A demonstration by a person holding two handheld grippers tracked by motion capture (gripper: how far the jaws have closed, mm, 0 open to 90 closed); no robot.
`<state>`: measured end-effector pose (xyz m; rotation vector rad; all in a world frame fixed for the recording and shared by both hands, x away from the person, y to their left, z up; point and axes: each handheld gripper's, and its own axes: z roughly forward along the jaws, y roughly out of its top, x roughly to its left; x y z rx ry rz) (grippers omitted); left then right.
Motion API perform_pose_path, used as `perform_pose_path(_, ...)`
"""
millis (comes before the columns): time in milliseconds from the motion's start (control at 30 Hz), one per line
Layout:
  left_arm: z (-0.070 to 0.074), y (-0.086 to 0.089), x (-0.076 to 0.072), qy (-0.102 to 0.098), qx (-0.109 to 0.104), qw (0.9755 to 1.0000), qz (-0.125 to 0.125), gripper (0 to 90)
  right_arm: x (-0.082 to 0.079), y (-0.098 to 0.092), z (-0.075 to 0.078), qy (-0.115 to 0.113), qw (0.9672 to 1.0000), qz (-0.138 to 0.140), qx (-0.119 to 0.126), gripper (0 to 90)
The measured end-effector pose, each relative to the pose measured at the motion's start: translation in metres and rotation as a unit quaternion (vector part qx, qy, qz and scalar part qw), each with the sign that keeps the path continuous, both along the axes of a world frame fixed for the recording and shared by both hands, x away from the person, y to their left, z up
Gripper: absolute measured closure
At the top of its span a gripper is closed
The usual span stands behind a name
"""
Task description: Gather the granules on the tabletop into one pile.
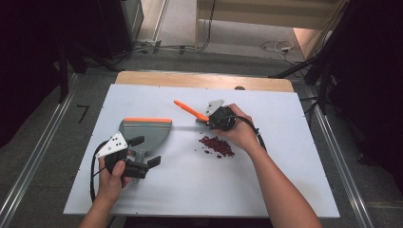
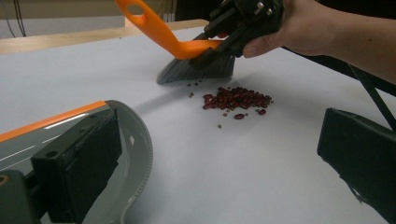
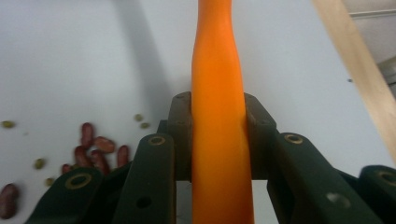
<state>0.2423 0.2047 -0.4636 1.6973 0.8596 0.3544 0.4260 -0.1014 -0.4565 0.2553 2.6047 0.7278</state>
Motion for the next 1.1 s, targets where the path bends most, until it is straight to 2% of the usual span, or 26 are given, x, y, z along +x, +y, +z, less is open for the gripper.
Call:
perform_pose_path(33, 0.0, 0.0, 0.0, 0.0, 0.0, 1.0, 0.0, 0.4, -0.003, 0.0, 0.0, -0.006, 0.9999, 0.007, -0.008, 68.6)
perform_pose_path(167, -0.001, 0.0, 0.001, 0.0, -0.003, 1.0, -0.001, 0.4, -0.018, -0.006, 0.001, 0.015, 0.9985, 0.052, -0.011, 68.6)
perform_pose_path(300, 0.0, -0.002, 0.001, 0.0, -0.003, 1.0, -0.002, 0.4, -0.028, -0.014, 0.007, 0.047, 0.9956, 0.081, -0.009, 68.6)
perform_pose_path(333, 0.0, -0.003, 0.001, 0.0, -0.003, 1.0, -0.001, 0.4, -0.03, -0.016, 0.009, 0.046, 0.9953, 0.085, -0.011, 68.7)
perform_pose_path(400, 0.0, -0.003, 0.001, 0.001, 0.0, 1.0, -0.002, 0.4, -0.033, -0.02, 0.015, 0.041, 0.9959, 0.08, -0.011, 68.6)
perform_pose_path(533, 0.0, -0.003, 0.001, 0.001, 0.003, 1.0, -0.001, 0.5, -0.039, -0.024, 0.032, 0.029, 0.9982, 0.046, 0.027, 68.6)
perform_pose_path(633, -0.001, -0.002, 0.002, 0.001, 0.003, 1.0, 0.0, 0.4, -0.051, -0.019, 0.044, 0.057, 0.9964, 0.0, 0.063, 68.6)
perform_pose_path(667, -0.001, -0.002, 0.002, 0.001, 0.002, 1.0, 0.0, 0.4, -0.056, -0.015, 0.046, 0.076, 0.9939, -0.02, 0.078, 68.6)
perform_pose_path(767, -0.001, -0.002, 0.002, 0.002, 0.001, 1.0, 0.0, 0.4, -0.066, -0.002, 0.044, 0.146, 0.9799, -0.068, 0.118, 68.5)
perform_pose_path(800, -0.001, -0.003, 0.002, 0.002, 0.001, 1.0, 0.0, 0.4, -0.069, 0.003, 0.04, 0.167, 0.9746, -0.08, 0.126, 68.5)
perform_pose_path(867, -0.001, -0.003, 0.002, 0.002, 0.003, 1.0, -0.001, 0.4, -0.069, 0.014, 0.03, 0.205, 0.9659, -0.095, 0.126, 68.6)
perform_pose_path(933, -0.001, -0.003, 0.002, 0.001, 0.003, 1.0, -0.002, 0.4, -0.067, 0.022, 0.018, 0.218, 0.9635, -0.107, 0.114, 68.6)
perform_pose_path(967, -0.001, -0.002, 0.002, 0.001, 0.004, 1.0, -0.002, 0.4, -0.064, 0.025, 0.012, 0.227, 0.9609, -0.116, 0.109, 68.6)
perform_pose_path(1033, 0.0, -0.002, 0.002, 0.001, 0.003, 1.0, 0.0, 0.5, -0.058, 0.025, 0.004, 0.248, 0.9523, -0.138, 0.112, 68.6)
perform_pose_path(1100, -0.001, -0.002, 0.002, 0.001, -0.001, 1.0, -0.001, 0.5, -0.051, 0.018, 0.001, 0.256, 0.9438, -0.164, 0.13, 68.6)
